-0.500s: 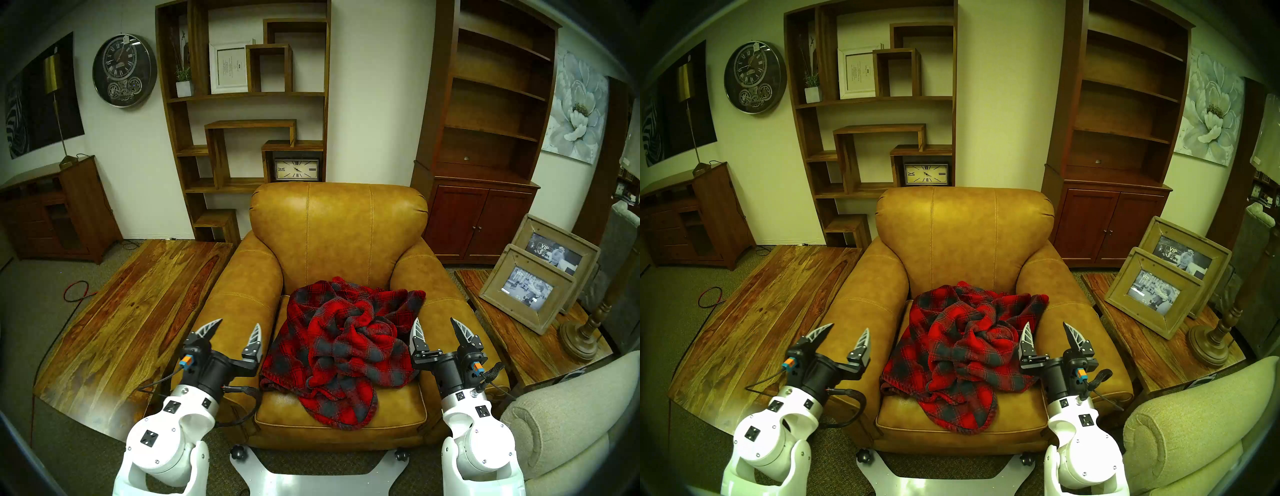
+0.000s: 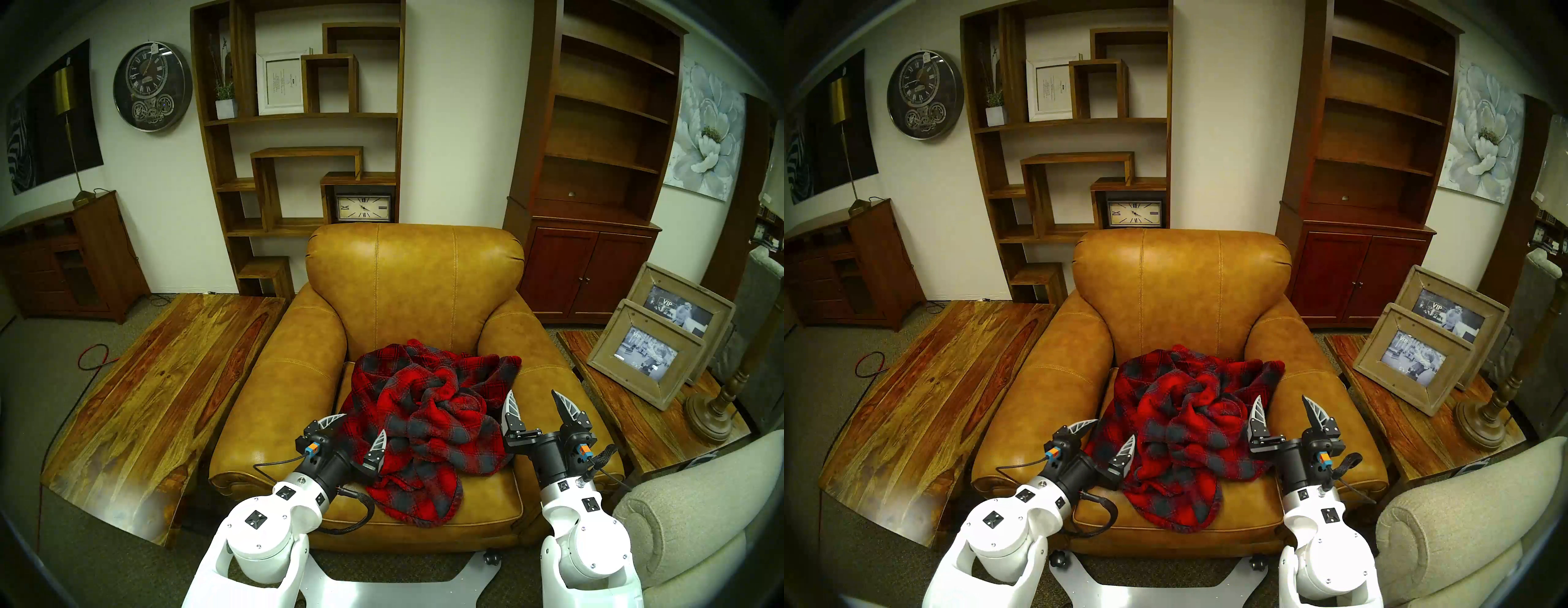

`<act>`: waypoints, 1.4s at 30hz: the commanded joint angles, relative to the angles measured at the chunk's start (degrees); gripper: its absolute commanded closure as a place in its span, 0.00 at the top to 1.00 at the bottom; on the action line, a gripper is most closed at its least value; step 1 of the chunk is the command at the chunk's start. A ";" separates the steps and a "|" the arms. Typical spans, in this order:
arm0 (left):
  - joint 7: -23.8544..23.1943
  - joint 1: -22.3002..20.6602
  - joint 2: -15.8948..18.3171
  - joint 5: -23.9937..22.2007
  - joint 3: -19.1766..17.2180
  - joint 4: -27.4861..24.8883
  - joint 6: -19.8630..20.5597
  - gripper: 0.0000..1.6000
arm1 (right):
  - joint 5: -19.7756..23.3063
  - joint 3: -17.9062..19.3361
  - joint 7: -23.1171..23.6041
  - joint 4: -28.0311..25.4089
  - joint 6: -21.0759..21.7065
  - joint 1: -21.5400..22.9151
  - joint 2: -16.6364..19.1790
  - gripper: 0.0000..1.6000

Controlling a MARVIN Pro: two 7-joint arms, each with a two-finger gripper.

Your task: Move the blanket from sofa and drape it over the sofa arm

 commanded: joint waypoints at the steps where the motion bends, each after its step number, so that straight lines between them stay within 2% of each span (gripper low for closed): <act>1: -0.79 -6.82 -0.47 1.43 2.26 3.73 -0.48 1.00 | 0.08 -0.02 0.01 -1.04 -0.27 0.27 0.00 1.00; 9: -1.70 -11.04 -1.07 2.86 3.30 7.53 -1.86 1.00 | 0.08 -0.03 0.01 -1.13 -0.27 0.22 -0.01 1.00; 11: -2.15 -13.51 -1.49 3.10 3.51 9.90 -2.04 1.00 | 0.09 -0.03 0.01 -1.16 -0.27 0.21 -0.02 1.00; 12: -2.11 -12.45 -1.35 3.12 3.36 9.12 -2.41 1.00 | 0.09 -0.03 0.01 -1.17 -0.27 0.20 -0.02 1.00; 14: -2.58 -14.67 -1.75 3.29 3.49 11.35 -2.69 1.00 | 0.09 -0.03 0.01 -1.20 -0.26 0.18 -0.02 1.00; 16: -4.00 -15.39 -1.81 3.22 3.67 11.65 -1.83 1.00 | 0.09 -0.03 0.01 -1.17 -0.27 0.20 -0.02 1.00; 19: -3.51 -17.04 -1.38 2.99 5.49 13.02 -0.75 1.00 | 0.07 -0.03 0.00 -1.08 -0.28 0.25 -0.01 1.00; 20: -3.28 -18.44 -1.26 4.52 6.57 14.63 -0.45 1.00 | 0.06 -0.03 0.00 -1.04 -0.28 0.27 -0.01 1.00; 21: -3.36 -19.27 -1.00 4.02 7.92 15.97 -0.33 1.00 | 0.05 -0.03 -0.01 -0.99 -0.28 0.30 0.00 1.00; 26: -3.59 -22.06 -1.10 4.97 10.46 19.77 0.53 1.00 | 0.03 -0.02 -0.01 -0.92 -0.28 0.33 0.00 1.00; 39: -2.85 -29.68 -2.98 7.20 14.38 33.13 2.19 1.00 | -0.01 -0.02 -0.02 -0.68 -0.30 0.43 0.02 1.00; 42: -2.10 -32.87 -3.95 8.14 15.47 37.68 3.04 1.00 | -0.02 -0.02 -0.03 -0.62 -0.30 0.46 0.02 1.00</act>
